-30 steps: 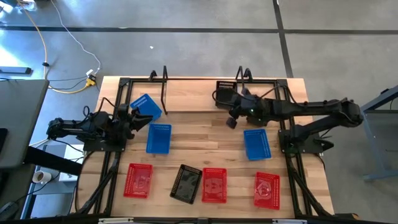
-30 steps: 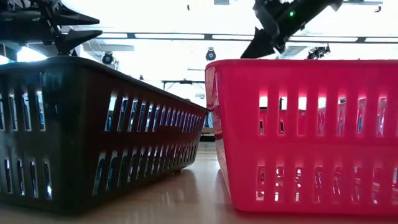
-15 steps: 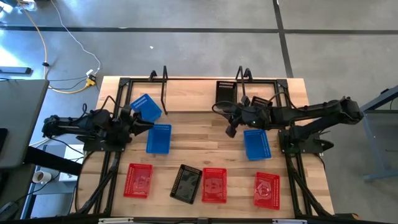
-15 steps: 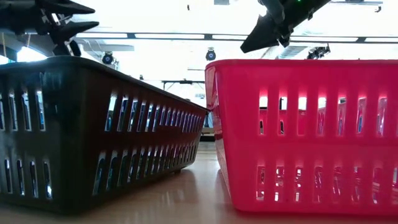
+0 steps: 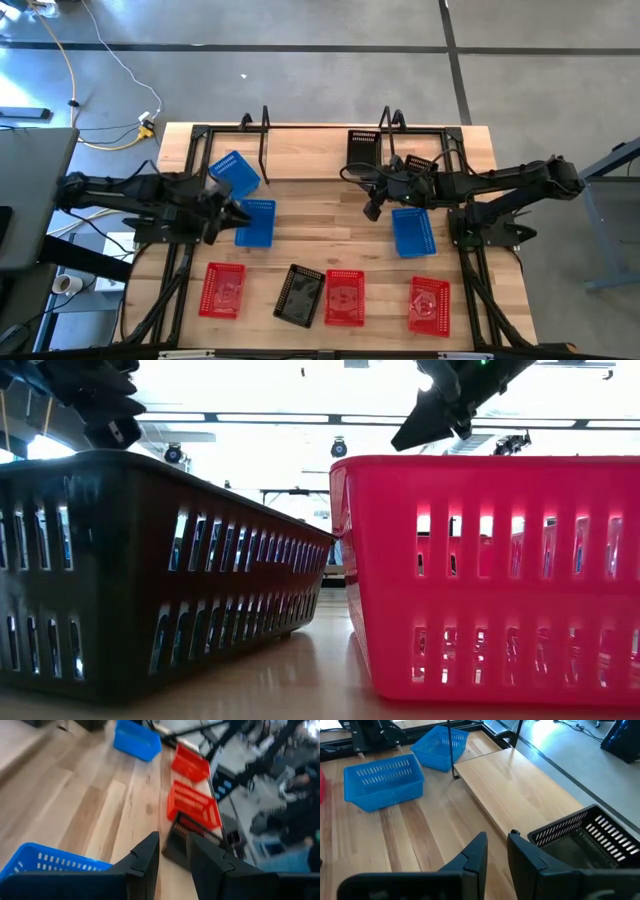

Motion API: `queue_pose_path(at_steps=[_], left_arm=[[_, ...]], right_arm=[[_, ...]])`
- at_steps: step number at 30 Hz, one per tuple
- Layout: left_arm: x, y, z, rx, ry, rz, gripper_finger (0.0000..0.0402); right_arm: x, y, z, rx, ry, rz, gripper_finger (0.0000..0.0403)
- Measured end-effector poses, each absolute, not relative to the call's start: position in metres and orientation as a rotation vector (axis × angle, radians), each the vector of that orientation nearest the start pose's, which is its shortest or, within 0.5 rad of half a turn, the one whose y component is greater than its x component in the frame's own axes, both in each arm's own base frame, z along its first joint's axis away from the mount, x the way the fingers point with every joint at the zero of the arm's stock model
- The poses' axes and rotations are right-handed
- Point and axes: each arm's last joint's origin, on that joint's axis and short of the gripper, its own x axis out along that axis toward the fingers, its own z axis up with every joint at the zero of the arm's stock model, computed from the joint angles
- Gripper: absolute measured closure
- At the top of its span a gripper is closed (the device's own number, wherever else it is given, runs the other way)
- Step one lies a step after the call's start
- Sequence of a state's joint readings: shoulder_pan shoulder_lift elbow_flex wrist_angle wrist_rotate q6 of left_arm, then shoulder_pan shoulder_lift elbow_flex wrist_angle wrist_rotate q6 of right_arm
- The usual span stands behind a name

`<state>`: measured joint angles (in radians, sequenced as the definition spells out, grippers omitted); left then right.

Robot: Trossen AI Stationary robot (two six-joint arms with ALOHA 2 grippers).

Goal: Stack baskets on shelf by color
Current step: Put the bottom left blue bin on the shelf

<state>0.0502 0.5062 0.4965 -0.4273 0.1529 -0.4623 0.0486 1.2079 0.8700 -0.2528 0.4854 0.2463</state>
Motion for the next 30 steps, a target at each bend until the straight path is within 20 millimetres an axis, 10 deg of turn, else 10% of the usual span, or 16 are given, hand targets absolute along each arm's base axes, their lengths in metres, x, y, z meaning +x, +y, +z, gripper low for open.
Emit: queue_pose_path(at_steps=[30], left_arm=[[0.171, -0.031, 0.222, -0.448, 0.918, -0.017, 0.0298]], right_arm=[[0.252, 0.0, 0.268, 0.076, 0.594, -0.467, 0.0343]])
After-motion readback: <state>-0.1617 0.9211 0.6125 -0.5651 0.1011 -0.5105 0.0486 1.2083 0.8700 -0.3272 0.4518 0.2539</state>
